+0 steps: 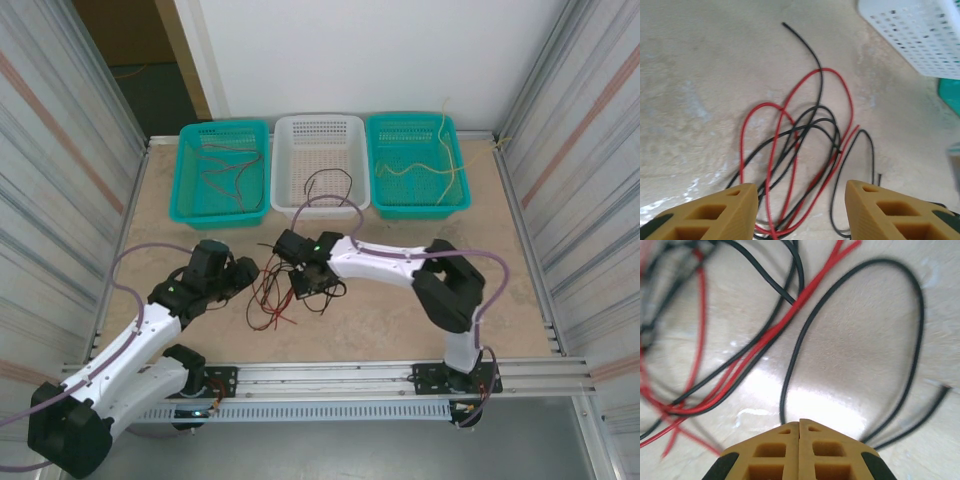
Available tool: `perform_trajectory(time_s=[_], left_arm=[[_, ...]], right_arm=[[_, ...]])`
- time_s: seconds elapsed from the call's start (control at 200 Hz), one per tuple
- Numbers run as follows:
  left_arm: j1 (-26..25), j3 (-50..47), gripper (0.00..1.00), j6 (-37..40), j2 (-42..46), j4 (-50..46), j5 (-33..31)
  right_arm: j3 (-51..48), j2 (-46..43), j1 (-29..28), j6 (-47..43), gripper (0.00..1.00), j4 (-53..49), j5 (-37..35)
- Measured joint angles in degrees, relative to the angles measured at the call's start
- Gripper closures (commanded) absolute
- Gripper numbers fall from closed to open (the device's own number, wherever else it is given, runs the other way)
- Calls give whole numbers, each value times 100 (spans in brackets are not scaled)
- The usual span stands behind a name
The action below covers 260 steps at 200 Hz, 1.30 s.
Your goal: Untangle the cables
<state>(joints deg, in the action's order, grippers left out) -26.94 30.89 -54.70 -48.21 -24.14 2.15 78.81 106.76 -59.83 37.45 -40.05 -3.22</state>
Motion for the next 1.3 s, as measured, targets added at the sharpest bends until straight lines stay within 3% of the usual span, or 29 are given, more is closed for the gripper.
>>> perform_trajectory(time_s=[0.135,0.291,0.401,0.621,0.887,0.957,1.017,1.067,1.302], left_arm=[[-17,-81,45,2,-2,629,444],[-114,-81,49,0,-72,1078,678],[-120,-81,50,-2,-122,1086,684],[-120,-81,51,0,-125,1047,682],[-120,-76,50,7,-125,1032,684],[-120,-59,50,26,-138,1032,684],[-120,-35,50,46,-151,1034,686],[-120,-17,50,48,-166,1040,686],[-254,52,46,111,-284,1176,791]], right_arm=[[-243,-973,33,-151,100,393,15],[-155,-1113,391,-138,67,358,-48],[-98,-636,640,-140,61,131,-170],[-98,282,610,4,67,-127,-131],[-59,717,584,136,71,-201,-166],[-57,726,579,149,78,-205,-177],[-55,728,570,184,93,-186,-175],[-52,728,560,166,100,-179,-179],[-212,361,479,98,100,-98,-470]])
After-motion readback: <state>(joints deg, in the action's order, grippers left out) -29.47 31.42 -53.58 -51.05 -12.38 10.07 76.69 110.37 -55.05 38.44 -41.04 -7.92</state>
